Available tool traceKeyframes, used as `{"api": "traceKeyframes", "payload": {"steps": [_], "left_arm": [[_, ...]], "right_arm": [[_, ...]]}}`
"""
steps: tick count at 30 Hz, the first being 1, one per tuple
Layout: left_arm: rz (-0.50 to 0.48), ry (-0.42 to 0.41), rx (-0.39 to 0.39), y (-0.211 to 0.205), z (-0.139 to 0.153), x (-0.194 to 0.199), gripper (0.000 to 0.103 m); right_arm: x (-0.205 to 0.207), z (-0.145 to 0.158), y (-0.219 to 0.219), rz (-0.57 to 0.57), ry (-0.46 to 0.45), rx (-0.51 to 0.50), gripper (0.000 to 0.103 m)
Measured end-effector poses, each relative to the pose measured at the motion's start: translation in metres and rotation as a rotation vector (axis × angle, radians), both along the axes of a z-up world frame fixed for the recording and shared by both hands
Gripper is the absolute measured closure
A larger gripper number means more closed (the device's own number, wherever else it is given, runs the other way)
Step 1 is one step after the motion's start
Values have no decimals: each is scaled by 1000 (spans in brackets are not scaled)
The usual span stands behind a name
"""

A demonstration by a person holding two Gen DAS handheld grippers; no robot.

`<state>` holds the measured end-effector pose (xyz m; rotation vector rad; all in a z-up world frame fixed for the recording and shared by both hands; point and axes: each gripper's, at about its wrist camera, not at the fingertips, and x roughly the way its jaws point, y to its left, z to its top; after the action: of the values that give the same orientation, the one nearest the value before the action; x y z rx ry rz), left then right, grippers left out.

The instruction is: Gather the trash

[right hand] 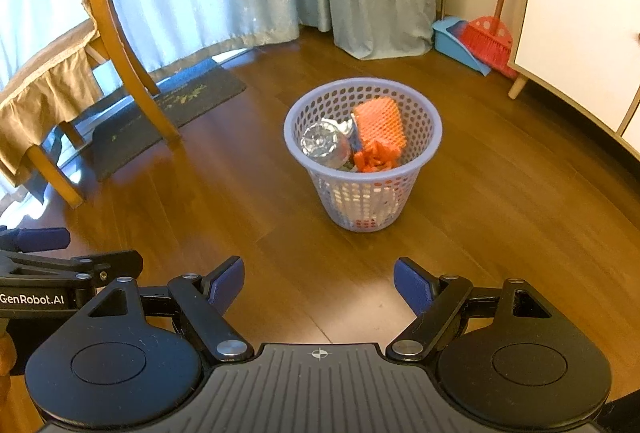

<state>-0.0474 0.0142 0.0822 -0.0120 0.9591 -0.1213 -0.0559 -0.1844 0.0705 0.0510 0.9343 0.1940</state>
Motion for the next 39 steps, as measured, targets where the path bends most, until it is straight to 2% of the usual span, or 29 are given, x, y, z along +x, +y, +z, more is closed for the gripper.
{"api": "traceKeyframes", "payload": {"steps": [14, 39], "left_arm": [[20, 40, 13, 3, -17, 9, 1], [24, 59, 4, 2, -24, 11, 1]], "right_arm": [[7, -18, 4, 6, 44, -9, 24], [11, -21, 6, -8, 60, -5, 24]]}}
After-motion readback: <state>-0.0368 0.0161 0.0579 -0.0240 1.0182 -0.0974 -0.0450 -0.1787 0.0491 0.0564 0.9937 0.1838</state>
